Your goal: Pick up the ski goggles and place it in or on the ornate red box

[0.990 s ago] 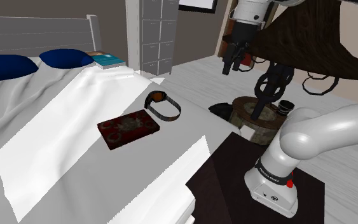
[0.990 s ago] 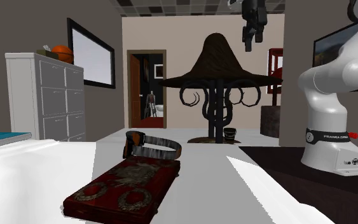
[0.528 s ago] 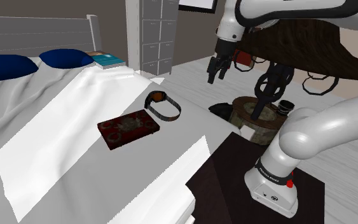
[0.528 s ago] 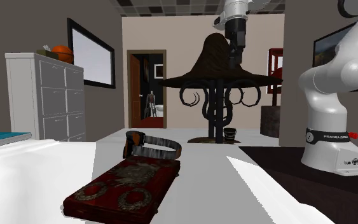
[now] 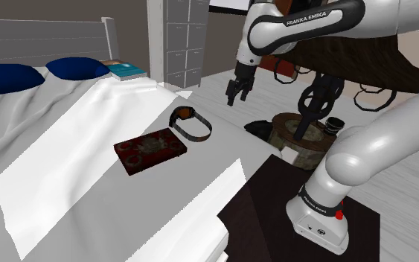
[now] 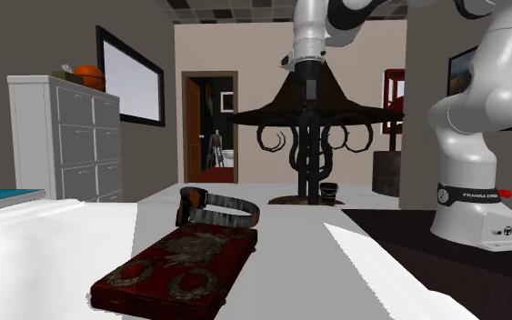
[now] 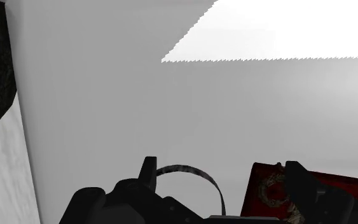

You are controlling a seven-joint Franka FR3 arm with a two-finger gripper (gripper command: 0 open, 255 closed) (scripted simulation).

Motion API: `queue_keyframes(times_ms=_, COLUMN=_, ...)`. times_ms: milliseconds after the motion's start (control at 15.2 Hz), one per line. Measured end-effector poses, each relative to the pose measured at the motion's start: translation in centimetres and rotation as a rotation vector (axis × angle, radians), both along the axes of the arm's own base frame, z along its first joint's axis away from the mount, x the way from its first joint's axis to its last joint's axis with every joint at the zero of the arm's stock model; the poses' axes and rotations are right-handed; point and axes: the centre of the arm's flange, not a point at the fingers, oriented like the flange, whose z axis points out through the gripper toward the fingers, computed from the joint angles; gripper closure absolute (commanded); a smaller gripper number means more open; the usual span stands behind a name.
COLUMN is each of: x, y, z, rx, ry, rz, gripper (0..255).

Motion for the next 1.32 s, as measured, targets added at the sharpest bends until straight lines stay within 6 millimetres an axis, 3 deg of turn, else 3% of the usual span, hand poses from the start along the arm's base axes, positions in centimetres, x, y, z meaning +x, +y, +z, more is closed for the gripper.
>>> queue_keyframes(times_ms=1320, x=16.3, y=-8.4, z=-18.2, rx=-0.022, ry=-0.045, rz=-0.073, gripper=0)
